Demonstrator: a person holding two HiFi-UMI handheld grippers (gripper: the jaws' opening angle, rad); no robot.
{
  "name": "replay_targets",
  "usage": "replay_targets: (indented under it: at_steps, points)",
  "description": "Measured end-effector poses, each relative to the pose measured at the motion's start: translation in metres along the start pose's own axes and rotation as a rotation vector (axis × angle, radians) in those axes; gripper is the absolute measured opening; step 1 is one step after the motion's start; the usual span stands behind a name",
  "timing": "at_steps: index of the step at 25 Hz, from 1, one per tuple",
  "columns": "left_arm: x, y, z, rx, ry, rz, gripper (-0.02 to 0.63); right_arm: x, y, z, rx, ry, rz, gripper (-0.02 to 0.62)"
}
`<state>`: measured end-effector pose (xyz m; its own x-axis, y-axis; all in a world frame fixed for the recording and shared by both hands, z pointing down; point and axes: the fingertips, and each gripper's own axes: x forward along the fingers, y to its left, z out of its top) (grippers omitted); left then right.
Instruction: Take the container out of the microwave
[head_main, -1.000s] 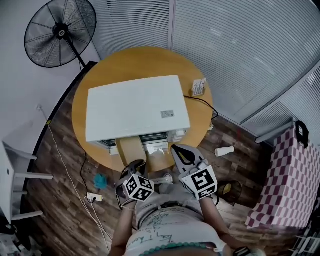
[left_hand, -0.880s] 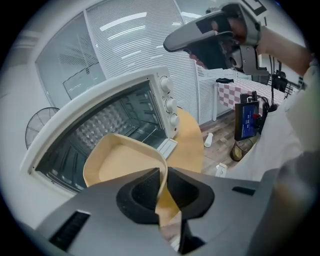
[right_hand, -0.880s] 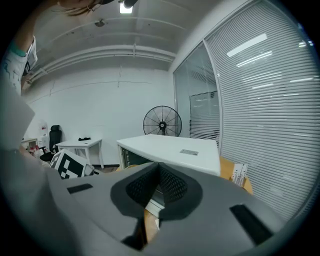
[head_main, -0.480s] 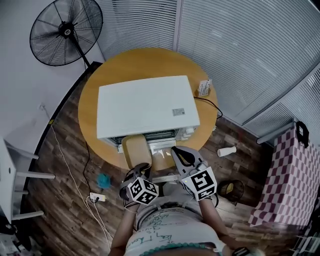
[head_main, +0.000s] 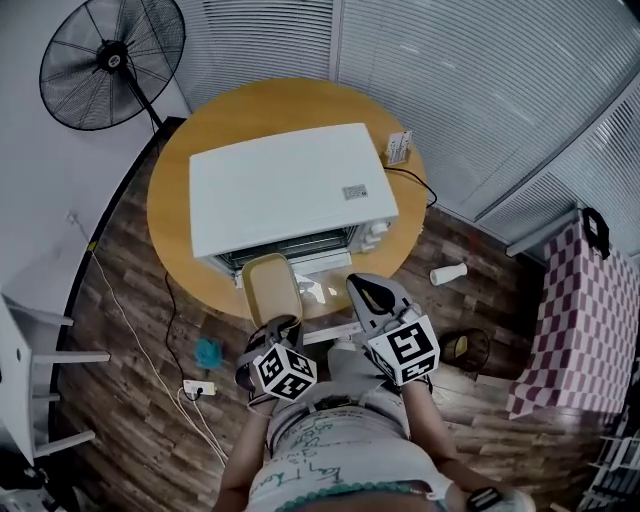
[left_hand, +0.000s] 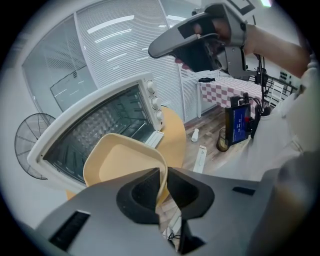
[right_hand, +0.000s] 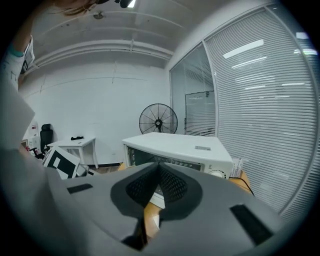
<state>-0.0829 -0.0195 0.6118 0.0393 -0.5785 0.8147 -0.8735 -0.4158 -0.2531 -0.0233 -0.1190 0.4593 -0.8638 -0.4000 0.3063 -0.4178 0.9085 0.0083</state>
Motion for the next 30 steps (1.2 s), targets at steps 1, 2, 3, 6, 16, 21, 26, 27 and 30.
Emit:
replay_targets:
  at_steps: [1,2,3,6,16,21,26,27,30]
  points:
    - [-0.001,-0.002,-0.001,0.008,-0.002,-0.007,0.051,-0.002,0.0,0.0,0.001,0.001,-0.01,-0.008]
    - [-0.003,-0.004,-0.002,0.018,-0.003,-0.013,0.051,-0.004,0.001,-0.001,0.002,0.003,-0.02,-0.008]
    - [-0.006,-0.006,-0.005,0.028,-0.005,-0.017,0.051,-0.006,0.003,-0.002,0.004,0.005,-0.027,-0.008]
    - [-0.013,-0.011,-0.011,0.05,-0.011,-0.027,0.051,-0.011,0.013,-0.004,0.008,0.012,-0.041,-0.008]
    - [-0.039,-0.032,-0.037,0.078,-0.037,-0.06,0.051,-0.025,0.059,-0.007,0.007,0.008,-0.062,-0.008]
    - [-0.049,-0.04,-0.049,0.093,-0.048,-0.074,0.051,-0.032,0.081,-0.011,0.007,0.009,-0.073,-0.008]
    - [-0.056,-0.048,-0.057,0.119,-0.065,-0.092,0.051,-0.043,0.097,-0.02,0.022,0.013,-0.103,-0.008]
    - [-0.057,-0.05,-0.059,0.125,-0.067,-0.096,0.051,-0.045,0.099,-0.022,0.023,0.014,-0.11,-0.008]
    - [-0.06,-0.054,-0.061,0.135,-0.076,-0.109,0.049,-0.053,0.104,-0.025,0.025,0.016,-0.135,-0.008]
